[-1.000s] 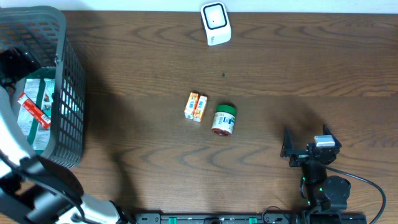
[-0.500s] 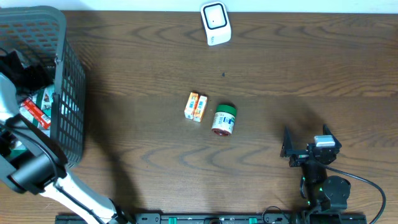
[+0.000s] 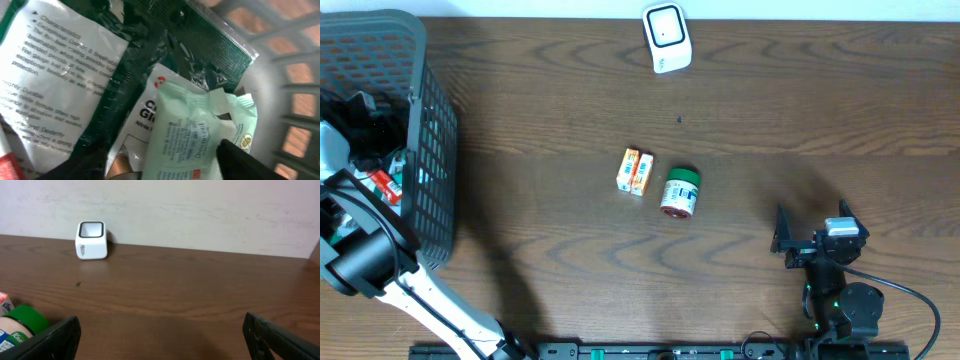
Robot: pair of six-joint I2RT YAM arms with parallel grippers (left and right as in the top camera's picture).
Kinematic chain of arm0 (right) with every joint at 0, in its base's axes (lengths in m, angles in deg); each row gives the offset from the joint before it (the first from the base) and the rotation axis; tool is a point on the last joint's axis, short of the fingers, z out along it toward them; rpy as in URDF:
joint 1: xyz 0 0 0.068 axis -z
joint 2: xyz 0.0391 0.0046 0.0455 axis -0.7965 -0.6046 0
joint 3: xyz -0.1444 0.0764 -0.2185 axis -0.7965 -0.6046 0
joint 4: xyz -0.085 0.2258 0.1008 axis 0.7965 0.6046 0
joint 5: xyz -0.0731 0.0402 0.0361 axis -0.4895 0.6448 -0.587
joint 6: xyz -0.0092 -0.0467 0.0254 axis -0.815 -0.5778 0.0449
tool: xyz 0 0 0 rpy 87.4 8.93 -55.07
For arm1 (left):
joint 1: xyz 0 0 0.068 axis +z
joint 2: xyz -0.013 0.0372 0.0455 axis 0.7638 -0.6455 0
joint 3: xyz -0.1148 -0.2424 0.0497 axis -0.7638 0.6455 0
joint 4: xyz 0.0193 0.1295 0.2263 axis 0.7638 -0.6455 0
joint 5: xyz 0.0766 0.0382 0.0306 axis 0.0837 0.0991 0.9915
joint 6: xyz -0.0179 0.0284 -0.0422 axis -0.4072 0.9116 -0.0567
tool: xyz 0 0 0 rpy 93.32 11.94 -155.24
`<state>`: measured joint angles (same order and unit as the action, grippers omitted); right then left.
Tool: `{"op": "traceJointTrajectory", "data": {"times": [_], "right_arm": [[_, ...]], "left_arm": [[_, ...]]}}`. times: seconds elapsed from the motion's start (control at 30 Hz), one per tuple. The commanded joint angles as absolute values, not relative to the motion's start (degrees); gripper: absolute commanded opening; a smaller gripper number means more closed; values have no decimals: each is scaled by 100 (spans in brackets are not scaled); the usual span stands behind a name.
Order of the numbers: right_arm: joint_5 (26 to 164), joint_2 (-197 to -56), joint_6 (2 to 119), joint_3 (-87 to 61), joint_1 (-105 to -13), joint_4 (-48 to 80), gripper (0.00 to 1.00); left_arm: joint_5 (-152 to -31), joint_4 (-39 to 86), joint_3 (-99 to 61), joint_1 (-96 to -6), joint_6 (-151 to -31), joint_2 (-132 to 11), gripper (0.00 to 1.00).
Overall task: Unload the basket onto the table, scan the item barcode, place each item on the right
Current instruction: 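Reach into the basket and grasp the light green packet with the left gripper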
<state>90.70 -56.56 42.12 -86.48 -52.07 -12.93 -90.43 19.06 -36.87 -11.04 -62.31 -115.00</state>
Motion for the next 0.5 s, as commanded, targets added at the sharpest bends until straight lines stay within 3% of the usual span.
{"op": "traceJointTrajectory", "data": {"times": [0.0,0.47], "right_arm": [[9055,-5623,4146,-8652,-5176,-1271,99],[9055,-5623,4146,-8652,-5176,-1269,99]], "left_arm": [[-9733,1904,-3676,-1145,-6192,-11753,59],[-9753,1624,-3676,-1134,-6258,-11436,56]]}}
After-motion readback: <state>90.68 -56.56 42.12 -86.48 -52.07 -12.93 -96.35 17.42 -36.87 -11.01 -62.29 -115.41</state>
